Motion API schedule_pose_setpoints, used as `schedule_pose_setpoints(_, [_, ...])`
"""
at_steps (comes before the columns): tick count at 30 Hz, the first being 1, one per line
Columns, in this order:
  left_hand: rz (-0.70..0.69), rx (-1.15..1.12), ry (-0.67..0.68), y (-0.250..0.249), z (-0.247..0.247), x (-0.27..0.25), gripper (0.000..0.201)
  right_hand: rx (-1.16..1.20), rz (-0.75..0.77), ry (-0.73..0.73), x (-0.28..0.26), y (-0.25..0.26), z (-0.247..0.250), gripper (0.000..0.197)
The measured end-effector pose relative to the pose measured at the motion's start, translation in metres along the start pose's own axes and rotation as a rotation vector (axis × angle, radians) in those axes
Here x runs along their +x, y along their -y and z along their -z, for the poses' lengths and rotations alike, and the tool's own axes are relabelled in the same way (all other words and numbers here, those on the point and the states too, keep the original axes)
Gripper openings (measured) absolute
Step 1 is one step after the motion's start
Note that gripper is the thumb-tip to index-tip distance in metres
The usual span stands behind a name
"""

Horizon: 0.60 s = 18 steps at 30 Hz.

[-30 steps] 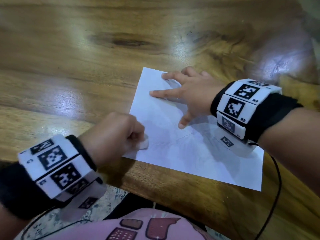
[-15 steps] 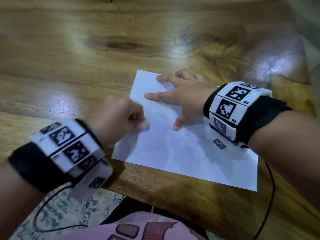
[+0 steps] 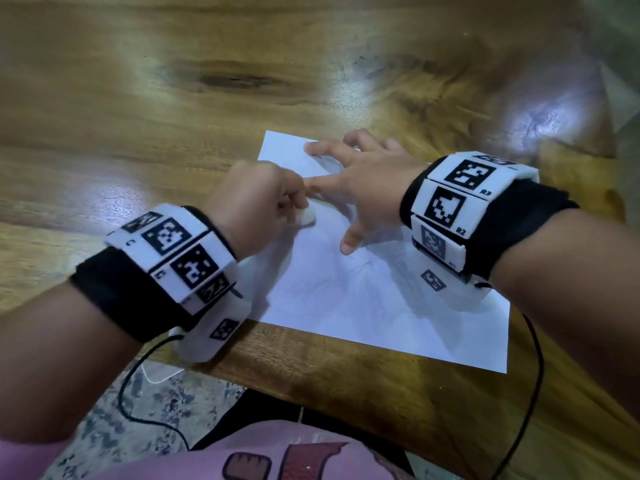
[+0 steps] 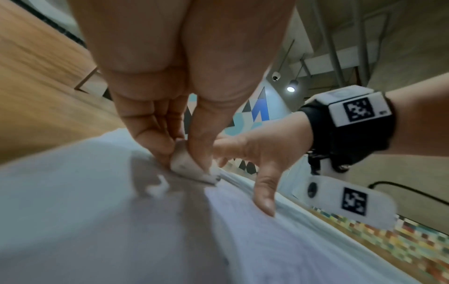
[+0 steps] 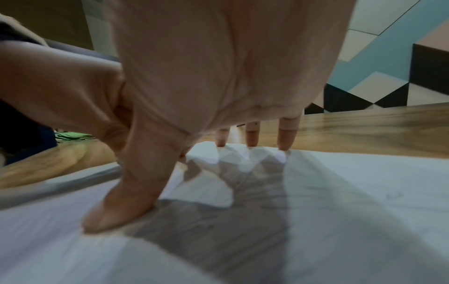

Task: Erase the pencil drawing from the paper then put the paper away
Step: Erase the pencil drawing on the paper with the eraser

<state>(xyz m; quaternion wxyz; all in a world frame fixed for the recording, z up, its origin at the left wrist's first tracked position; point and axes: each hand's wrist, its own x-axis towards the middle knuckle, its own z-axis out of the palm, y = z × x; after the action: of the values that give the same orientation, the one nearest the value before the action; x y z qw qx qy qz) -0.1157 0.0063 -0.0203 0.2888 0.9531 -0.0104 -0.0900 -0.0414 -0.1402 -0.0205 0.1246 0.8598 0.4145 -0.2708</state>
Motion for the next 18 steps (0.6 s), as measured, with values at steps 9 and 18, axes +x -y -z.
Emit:
schedule_pose_setpoints(9, [0.007, 0.0, -0.01, 0.002, 0.003, -0.004, 0.013, -0.013, 0.0, -0.003, 0.0, 0.0, -0.001, 0.101])
schedule_pose_setpoints(18, [-0.05, 0.099, 0.204, -0.002, 0.001, -0.009, 0.007, -0.008, 0.004, -0.01, 0.001, -0.001, -0.003, 0.101])
